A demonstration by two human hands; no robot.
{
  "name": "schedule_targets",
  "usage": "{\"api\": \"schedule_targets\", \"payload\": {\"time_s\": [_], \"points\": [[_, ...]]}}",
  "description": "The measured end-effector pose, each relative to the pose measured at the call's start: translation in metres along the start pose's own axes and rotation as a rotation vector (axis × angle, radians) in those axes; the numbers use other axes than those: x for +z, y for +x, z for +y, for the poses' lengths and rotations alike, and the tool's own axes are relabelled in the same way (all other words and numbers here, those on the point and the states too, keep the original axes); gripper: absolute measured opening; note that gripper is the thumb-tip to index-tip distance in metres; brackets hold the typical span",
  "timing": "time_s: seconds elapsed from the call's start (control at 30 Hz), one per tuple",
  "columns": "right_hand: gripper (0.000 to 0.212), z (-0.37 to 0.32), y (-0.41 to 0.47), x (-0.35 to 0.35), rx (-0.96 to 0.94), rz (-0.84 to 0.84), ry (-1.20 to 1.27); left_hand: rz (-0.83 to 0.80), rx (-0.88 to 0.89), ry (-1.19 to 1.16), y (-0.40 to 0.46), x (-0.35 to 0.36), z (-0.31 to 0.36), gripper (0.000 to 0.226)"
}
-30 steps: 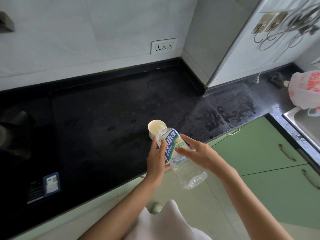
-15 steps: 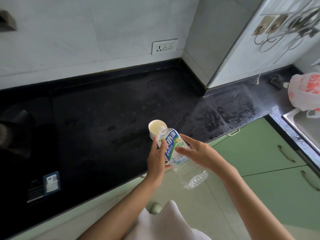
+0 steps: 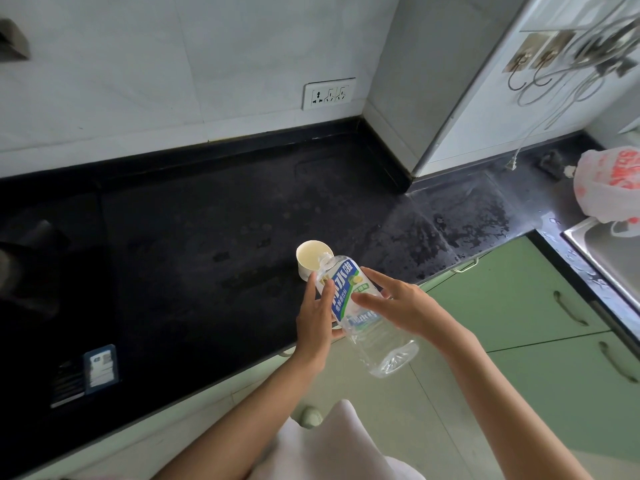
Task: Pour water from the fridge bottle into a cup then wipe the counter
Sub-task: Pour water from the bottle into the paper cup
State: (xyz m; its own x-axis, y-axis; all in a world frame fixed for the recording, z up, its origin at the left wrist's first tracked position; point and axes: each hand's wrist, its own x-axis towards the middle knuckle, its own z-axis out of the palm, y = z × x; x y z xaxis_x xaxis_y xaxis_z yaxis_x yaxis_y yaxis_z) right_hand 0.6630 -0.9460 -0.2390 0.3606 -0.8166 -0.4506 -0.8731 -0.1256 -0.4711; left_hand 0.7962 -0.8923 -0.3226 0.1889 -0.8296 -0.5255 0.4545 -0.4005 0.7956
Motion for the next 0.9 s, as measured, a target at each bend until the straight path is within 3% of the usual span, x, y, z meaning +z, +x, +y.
{"api": "schedule_targets", "payload": {"time_s": [0.9], "points": [[0.053,-0.003,0.01,-0.015,0.012,-0.071,0.003,0.033,-0.029,-0.023,0.015,0.006,-0.006,0.048]]}}
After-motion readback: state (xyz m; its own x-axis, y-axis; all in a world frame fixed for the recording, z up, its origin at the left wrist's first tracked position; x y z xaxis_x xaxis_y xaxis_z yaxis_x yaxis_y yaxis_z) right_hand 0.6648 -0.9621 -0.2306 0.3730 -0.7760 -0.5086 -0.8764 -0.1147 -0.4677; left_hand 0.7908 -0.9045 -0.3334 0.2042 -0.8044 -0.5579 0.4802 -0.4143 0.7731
